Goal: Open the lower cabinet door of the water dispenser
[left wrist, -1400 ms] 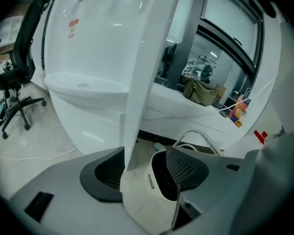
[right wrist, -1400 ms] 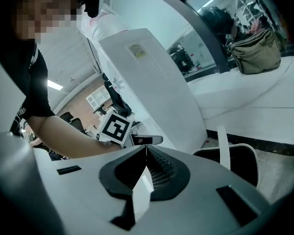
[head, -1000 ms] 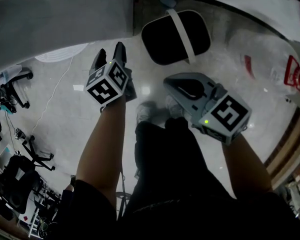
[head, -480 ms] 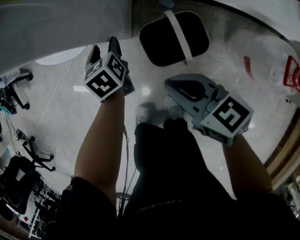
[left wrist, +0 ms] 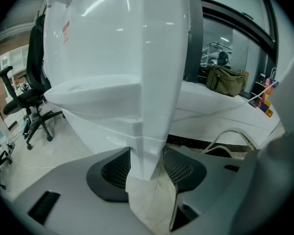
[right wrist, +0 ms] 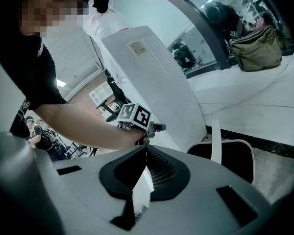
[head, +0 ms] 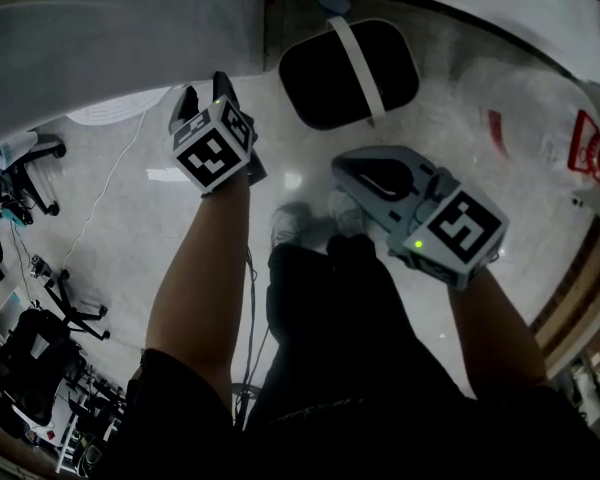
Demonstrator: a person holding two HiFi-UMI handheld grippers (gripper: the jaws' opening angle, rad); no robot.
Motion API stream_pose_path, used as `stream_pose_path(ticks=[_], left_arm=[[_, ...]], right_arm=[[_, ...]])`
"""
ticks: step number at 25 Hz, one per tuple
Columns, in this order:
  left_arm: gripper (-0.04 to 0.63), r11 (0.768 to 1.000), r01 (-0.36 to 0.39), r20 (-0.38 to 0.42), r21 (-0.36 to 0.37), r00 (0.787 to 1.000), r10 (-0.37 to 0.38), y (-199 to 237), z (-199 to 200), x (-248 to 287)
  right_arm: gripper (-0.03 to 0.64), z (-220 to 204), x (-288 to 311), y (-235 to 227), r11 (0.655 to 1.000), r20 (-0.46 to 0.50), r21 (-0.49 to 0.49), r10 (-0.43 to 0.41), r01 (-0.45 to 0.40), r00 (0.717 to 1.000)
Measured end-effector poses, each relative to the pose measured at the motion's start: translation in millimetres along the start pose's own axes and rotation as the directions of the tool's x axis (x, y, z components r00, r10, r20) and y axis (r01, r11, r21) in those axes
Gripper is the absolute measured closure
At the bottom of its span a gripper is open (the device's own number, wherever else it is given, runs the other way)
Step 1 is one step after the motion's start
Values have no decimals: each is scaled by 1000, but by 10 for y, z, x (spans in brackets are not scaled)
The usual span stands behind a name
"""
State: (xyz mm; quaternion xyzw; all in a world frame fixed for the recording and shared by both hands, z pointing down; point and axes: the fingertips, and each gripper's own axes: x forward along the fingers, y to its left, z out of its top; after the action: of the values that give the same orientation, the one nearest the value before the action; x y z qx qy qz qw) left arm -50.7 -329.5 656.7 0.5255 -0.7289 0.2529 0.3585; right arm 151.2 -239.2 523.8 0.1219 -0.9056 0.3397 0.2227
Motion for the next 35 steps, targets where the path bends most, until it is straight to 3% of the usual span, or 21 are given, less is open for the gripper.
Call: stream_pose_path(ticks=[35], left_arm=[[421, 999, 34, -34, 35, 999, -33, 99, -250, -169]], right_arm=[[603, -48, 67, 131, 1000, 3, -20, -7, 8, 1000]])
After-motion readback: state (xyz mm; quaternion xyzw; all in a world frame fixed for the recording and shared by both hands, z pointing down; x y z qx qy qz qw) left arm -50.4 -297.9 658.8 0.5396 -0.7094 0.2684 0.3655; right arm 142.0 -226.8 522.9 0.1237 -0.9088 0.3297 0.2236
